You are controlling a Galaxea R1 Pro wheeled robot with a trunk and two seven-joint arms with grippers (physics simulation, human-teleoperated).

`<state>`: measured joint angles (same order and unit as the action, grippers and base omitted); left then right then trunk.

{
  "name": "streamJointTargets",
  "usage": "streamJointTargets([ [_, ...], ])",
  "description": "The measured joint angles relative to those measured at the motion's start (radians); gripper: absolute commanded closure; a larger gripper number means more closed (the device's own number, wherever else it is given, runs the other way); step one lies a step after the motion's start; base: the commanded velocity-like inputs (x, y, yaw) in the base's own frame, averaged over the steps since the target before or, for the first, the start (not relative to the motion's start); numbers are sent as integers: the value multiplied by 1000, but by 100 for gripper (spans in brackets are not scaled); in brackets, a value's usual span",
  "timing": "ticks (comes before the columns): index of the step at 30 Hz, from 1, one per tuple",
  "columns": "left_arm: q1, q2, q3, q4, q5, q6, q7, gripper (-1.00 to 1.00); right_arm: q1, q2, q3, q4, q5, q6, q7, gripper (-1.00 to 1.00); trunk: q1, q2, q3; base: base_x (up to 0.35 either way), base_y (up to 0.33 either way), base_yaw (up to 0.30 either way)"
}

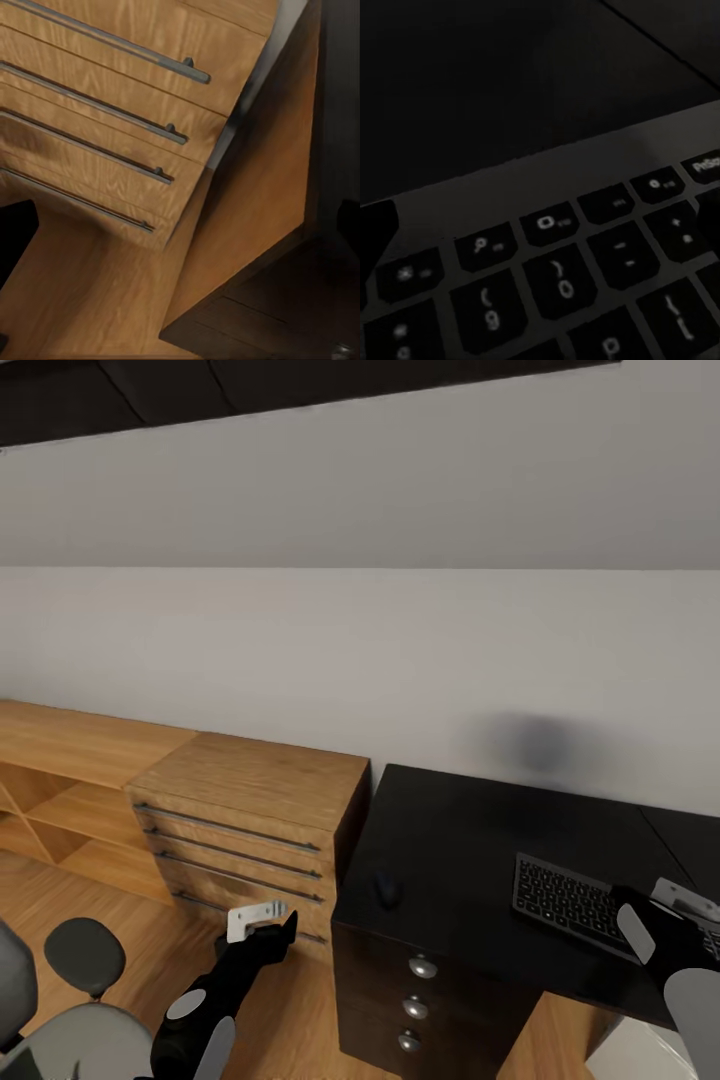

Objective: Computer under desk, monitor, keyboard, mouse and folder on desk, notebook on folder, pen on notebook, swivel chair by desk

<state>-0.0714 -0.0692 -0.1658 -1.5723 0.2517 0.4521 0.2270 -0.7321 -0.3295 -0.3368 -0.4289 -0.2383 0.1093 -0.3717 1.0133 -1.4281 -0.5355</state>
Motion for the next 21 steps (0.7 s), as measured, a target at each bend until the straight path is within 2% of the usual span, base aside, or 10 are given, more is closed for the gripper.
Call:
streamJointTargets([
  [5,0,-1,-2,3,0,0,0,-100,0,3,1,-1,-4,-1,25,-100,0,0,0,-184,20,0],
  [15,0,-2,-2,3,0,0,0,-100,0,4,0,-1,1,-2,30,-100,0,0,0,-16,1,0],
  [20,0,-3,-2,9,1,0,0,-100,0,4,-1,27,3,-16,46,-100,-19,35,16,0,0,0],
  [21,0,-3,-2,9,1,0,0,-100,1,5,0,20,-9,-21,54,-100,-23,42,19,0,0,0],
])
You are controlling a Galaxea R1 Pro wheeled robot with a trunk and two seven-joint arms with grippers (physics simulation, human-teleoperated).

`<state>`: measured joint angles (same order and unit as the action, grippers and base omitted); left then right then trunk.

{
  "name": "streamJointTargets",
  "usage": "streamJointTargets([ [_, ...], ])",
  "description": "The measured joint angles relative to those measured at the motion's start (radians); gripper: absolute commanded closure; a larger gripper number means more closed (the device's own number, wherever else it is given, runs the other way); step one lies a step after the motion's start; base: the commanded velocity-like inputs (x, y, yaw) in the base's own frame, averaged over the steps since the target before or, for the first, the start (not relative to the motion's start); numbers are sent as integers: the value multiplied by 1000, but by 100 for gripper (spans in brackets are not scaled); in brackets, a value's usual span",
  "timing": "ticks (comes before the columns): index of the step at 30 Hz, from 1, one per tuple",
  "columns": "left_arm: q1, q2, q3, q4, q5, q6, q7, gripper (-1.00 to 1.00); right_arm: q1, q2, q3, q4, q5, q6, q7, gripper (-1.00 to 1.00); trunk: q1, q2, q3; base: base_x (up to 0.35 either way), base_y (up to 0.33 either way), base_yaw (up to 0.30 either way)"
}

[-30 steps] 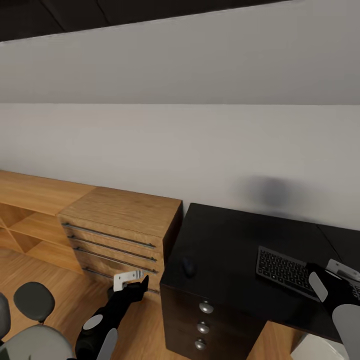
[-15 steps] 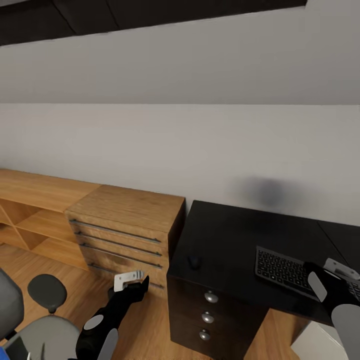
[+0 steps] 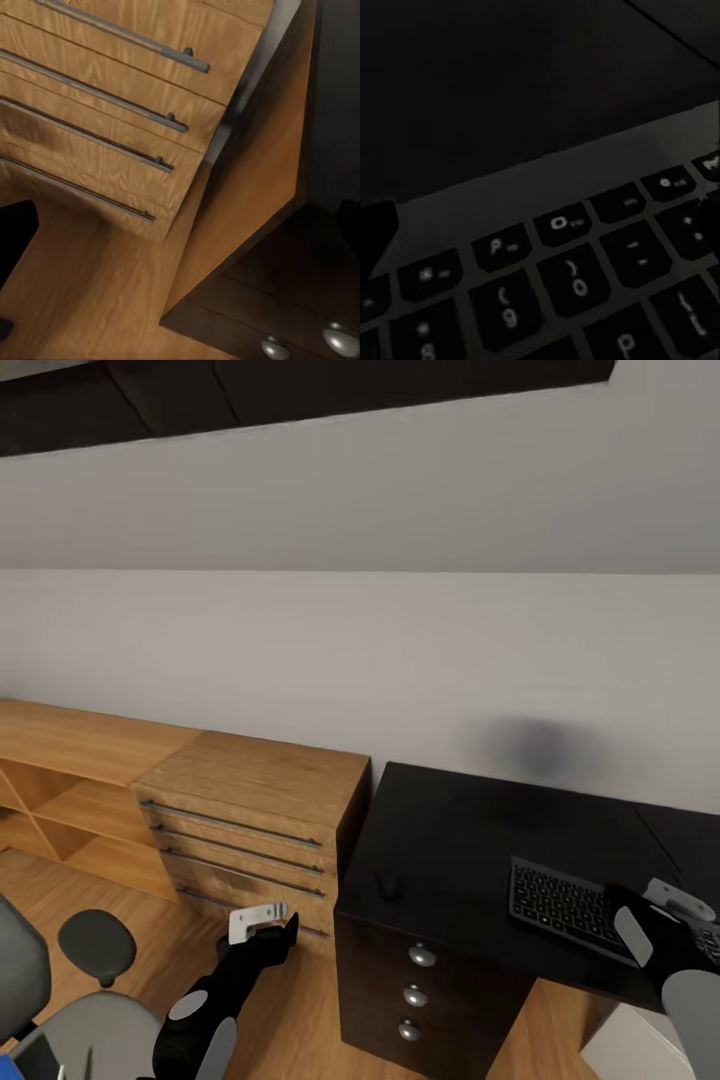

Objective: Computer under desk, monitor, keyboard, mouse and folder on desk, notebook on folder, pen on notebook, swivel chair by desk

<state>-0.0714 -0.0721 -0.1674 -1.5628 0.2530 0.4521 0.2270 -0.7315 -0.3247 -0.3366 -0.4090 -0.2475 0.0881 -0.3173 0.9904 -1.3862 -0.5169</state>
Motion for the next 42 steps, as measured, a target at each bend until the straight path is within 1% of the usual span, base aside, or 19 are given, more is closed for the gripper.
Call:
streamJointTargets([
  [1,0,0,0,1,0,0,0,-100,0,0,0,-10,0,-1,3,-100,-4,7,3,0,0,0],
  [2,0,-1,-2,9,0,0,1,-100,0,3,0,-47,0,-3,9,-100,-8,14,6,0,0,0],
  [9,0,-1,-17,16,0,0,3,-100,0,6,-1,-67,-1,-4,12,-100,-35,63,28,0,0,0],
  [13,0,-1,-25,30,-1,0,2,-100,0,6,-2,-69,-1,-4,13,-100,-35,63,29,0,0,-126],
  [19,0,0,-47,33,0,0,3,-100,0,5,-2,-69,-1,-4,14,-100,-35,63,31,0,0,-231],
  [26,0,0,-54,33,-1,-1,3,-100,0,4,-2,-70,0,-6,14,-100,-35,63,33,120,-115,-221],
  [34,0,0,-55,33,-2,-2,3,-100,1,6,-2,-69,-2,-11,17,-100,-35,63,33,191,-196,-41],
  [37,0,-2,-54,33,-3,-1,2,-100,2,23,1,-69,2,-26,21,-100,-35,63,33,0,0,0],
  [42,0,-4,-53,33,-4,-1,3,-100,2,25,0,-69,4,-26,21,-100,-35,63,33,0,0,0],
])
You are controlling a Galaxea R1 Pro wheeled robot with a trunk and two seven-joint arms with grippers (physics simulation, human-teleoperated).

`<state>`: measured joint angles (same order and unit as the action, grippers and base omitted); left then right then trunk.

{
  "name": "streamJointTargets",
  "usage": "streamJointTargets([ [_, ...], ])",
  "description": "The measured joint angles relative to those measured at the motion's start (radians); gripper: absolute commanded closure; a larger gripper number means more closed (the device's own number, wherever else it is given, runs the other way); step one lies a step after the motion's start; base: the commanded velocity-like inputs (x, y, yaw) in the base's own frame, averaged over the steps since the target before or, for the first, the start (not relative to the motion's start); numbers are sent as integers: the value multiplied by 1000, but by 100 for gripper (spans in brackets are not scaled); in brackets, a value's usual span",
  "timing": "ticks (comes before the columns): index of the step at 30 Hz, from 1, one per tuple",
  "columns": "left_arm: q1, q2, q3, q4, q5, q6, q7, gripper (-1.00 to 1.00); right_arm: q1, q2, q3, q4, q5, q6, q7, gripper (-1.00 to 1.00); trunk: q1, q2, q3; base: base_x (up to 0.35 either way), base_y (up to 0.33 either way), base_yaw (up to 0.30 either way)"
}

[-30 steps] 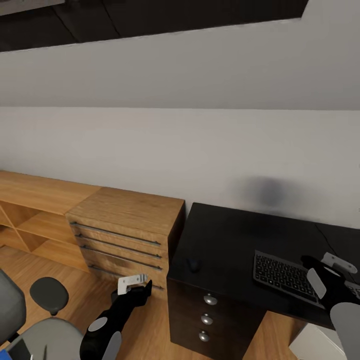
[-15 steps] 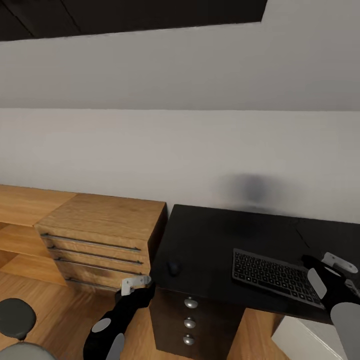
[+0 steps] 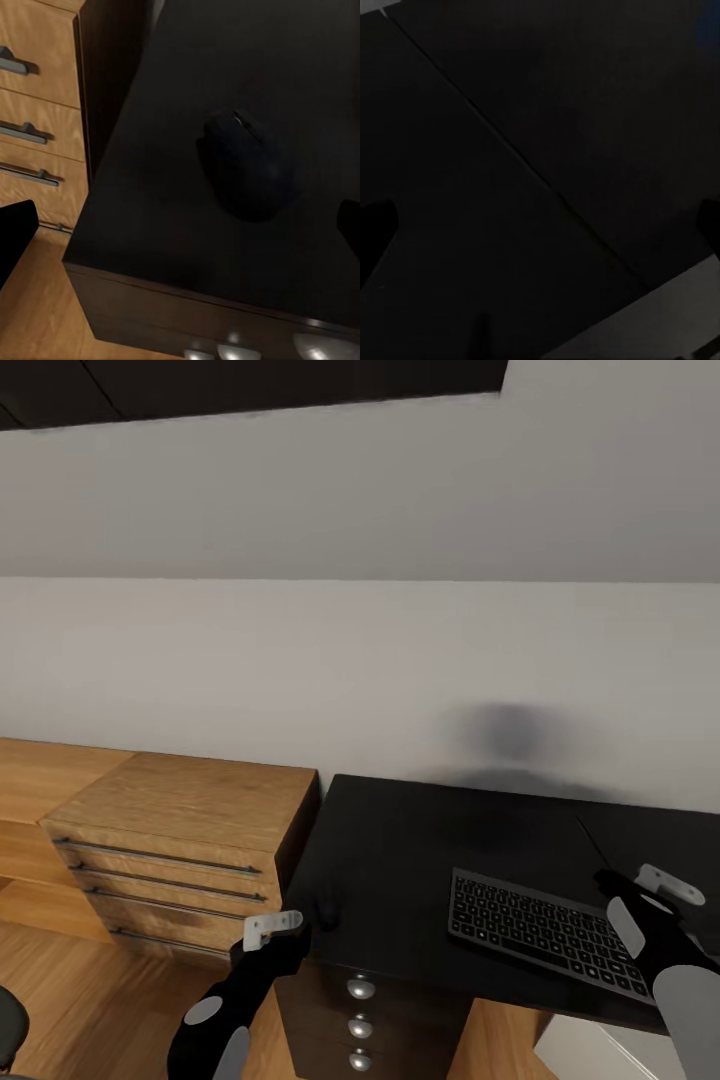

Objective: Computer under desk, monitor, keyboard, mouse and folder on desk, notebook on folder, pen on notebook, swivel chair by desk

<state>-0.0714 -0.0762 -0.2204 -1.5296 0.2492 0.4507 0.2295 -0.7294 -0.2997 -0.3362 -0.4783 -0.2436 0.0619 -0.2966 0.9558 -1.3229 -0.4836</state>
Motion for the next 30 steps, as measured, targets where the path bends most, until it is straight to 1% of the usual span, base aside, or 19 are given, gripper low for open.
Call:
streamJointTargets([
  [3,0,-1,0,0,0,0,0,-100,0,5,0,-1,1,-1,0,-100,0,0,0,0,0,0],
  [5,0,6,0,0,1,0,0,-100,0,9,-1,-2,2,-1,-1,-100,0,0,0,0,0,0],
  [17,0,8,-1,0,1,0,1,-100,0,12,-4,-29,0,-12,-7,-100,0,0,0,5,-2,0],
  [24,0,9,-1,0,1,0,0,-100,1,11,-4,-28,1,-14,-5,-100,0,0,0,176,-99,0],
  [30,0,9,-1,0,1,0,1,-100,1,8,-2,-25,1,-11,-2,-100,0,0,0,57,-42,0],
])
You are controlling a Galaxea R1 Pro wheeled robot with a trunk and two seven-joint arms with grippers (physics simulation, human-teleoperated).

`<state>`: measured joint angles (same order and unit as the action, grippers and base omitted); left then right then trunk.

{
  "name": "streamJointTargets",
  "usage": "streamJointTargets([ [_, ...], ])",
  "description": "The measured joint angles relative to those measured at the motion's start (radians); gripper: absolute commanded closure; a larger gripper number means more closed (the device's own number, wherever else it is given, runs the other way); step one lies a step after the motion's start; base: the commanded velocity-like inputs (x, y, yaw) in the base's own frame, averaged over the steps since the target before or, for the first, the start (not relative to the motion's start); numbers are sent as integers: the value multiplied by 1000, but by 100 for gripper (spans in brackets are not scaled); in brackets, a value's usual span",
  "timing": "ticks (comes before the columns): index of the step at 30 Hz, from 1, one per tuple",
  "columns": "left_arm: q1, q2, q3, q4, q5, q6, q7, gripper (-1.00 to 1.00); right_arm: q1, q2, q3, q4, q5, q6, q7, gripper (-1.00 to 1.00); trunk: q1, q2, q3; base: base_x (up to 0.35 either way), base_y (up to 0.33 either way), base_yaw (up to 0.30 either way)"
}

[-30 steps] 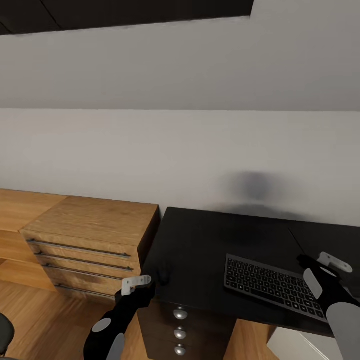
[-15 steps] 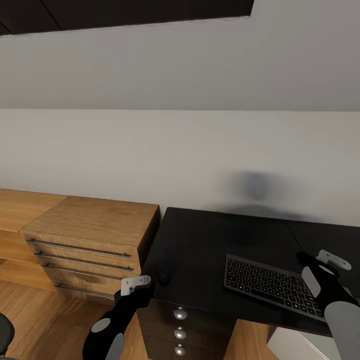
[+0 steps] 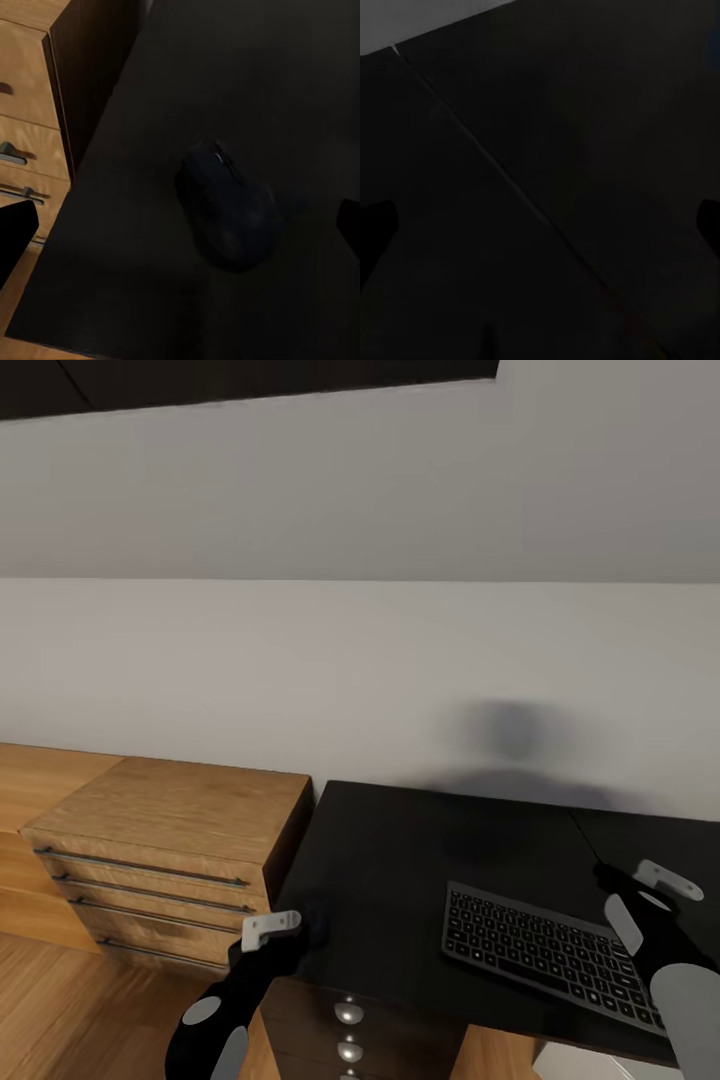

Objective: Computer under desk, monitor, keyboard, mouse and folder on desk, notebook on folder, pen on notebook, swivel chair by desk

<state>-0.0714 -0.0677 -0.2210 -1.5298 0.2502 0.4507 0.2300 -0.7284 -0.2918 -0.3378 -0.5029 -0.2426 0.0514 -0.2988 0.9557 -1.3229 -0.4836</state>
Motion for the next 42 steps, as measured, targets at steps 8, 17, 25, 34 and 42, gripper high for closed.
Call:
streamJointTargets([
  [8,0,0,-1,-9,1,0,-1,-100,0,-19,2,13,2,57,-6,-100,0,0,0,7,-5,0],
  [17,1,1,-2,-40,2,0,-2,-100,0,-45,3,28,4,226,-4,-100,0,0,0,0,0,0],
  [25,2,2,-2,-53,2,0,-2,-100,-1,-47,3,29,7,250,-7,-100,0,0,0,0,0,0],
  [34,2,2,-2,-54,2,0,-2,-100,-1,-50,3,29,9,301,-6,-100,0,0,0,-2,0,0],
  [42,2,2,-2,-53,2,0,-2,-100,-1,-50,6,31,11,305,-5,-100,0,0,0,-88,0,0],
])
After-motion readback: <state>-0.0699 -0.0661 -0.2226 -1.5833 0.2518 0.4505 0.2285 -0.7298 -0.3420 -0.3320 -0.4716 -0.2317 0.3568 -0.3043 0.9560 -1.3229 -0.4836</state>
